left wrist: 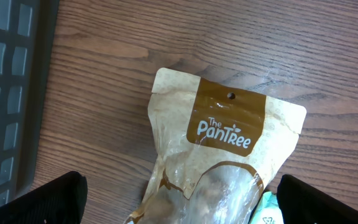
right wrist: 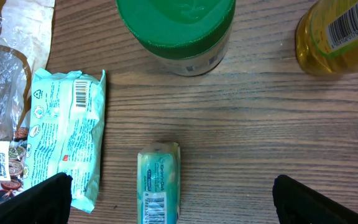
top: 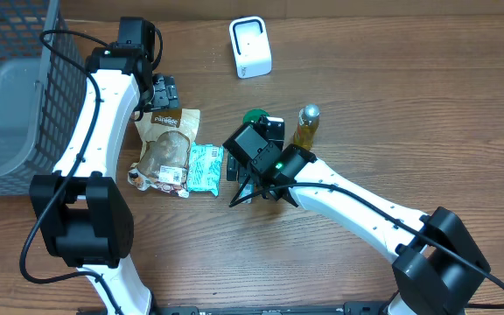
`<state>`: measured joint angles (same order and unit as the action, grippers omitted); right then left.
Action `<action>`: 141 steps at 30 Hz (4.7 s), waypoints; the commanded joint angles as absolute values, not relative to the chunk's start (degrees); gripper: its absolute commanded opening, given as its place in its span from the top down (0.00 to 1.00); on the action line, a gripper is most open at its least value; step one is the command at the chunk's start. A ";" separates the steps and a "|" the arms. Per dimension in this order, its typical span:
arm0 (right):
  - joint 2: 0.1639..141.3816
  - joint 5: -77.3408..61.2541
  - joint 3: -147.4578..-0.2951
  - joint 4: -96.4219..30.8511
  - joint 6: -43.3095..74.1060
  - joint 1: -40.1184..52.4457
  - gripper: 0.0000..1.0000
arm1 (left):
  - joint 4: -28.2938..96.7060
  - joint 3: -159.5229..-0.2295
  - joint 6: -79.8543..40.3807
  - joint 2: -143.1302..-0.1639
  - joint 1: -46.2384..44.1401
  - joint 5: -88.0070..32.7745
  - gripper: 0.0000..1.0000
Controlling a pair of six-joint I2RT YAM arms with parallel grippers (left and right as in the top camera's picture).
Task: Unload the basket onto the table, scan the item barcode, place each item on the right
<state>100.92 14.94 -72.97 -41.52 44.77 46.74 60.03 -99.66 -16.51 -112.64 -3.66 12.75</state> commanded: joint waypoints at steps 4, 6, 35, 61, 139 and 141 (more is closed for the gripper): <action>99.39 14.94 -74.26 -41.23 44.53 46.74 0.00 | 59.94 -100.33 -16.49 -112.40 -3.88 13.91 0.00; 99.39 14.92 -74.26 -41.23 44.53 46.74 0.00 | 59.94 -100.33 -16.49 -112.40 -3.88 13.91 0.00; 99.39 14.92 -74.26 -41.23 44.53 46.74 0.00 | 59.92 -100.33 -16.49 -112.40 -3.88 13.91 0.00; 99.39 14.94 -74.26 -40.62 44.53 46.74 0.00 | 59.92 -100.33 -16.49 -112.40 -3.88 13.91 0.00; 99.33 14.41 -74.70 -40.53 41.19 46.72 0.00 | 59.94 -100.33 -16.49 -112.40 -3.88 13.91 0.01; 99.33 14.06 -76.34 -42.15 38.09 46.54 0.00 | 59.94 -100.33 -16.49 -112.40 -3.88 13.91 0.00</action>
<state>100.92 14.72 -73.08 -41.23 43.18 46.74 60.03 -99.66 -16.51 -112.64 -3.66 12.75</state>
